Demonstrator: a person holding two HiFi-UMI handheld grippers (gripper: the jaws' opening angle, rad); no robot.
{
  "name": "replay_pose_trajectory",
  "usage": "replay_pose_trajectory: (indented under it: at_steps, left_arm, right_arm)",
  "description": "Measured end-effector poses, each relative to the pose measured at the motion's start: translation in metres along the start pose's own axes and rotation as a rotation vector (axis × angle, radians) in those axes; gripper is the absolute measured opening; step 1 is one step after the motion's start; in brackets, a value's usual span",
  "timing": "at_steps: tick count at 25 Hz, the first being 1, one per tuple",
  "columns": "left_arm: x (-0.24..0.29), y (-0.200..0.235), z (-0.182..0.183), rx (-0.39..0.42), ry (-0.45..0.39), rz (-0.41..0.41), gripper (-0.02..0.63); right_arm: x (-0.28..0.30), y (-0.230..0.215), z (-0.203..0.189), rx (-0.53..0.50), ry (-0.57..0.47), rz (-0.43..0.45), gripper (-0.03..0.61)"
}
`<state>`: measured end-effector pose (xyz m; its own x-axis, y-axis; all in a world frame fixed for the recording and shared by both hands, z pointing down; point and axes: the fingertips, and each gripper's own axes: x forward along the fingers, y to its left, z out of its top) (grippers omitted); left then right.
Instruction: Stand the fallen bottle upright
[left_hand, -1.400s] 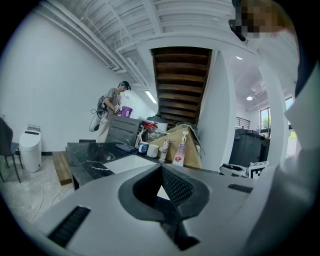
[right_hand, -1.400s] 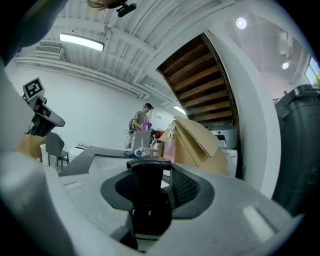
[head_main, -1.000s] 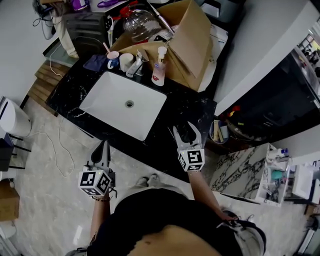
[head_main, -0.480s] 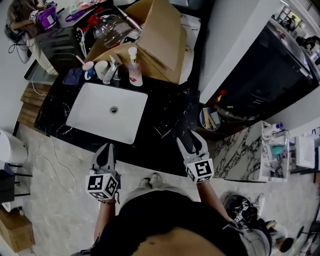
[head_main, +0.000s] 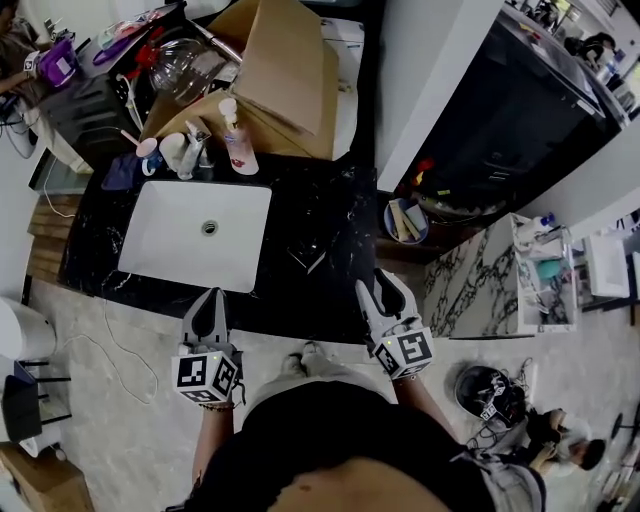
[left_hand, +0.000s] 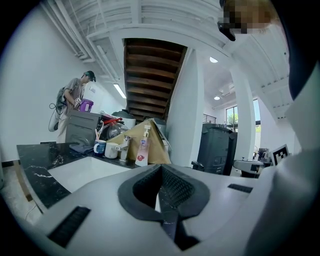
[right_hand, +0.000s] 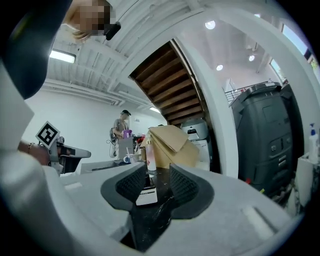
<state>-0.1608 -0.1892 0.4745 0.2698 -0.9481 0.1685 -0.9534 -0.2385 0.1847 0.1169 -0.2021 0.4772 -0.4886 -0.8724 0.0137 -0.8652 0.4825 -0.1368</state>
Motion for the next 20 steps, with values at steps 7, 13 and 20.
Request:
replay_pose_trajectory:
  at_steps: [7, 13, 20]
  left_arm:
    - [-0.002, 0.004, -0.004, 0.024, 0.012, 0.007, 0.002]
    - [-0.003, 0.000, -0.012, 0.032, 0.027, -0.005, 0.002]
    - [-0.003, 0.001, -0.016, 0.031, 0.037, -0.007, 0.002]
  right_arm:
    - [-0.009, -0.001, 0.002, -0.016, -0.012, -0.017, 0.030]
    - [-0.012, 0.002, -0.011, -0.015, 0.028, -0.028, 0.005]
    - [-0.011, 0.007, -0.014, 0.010, 0.051, -0.037, 0.005]
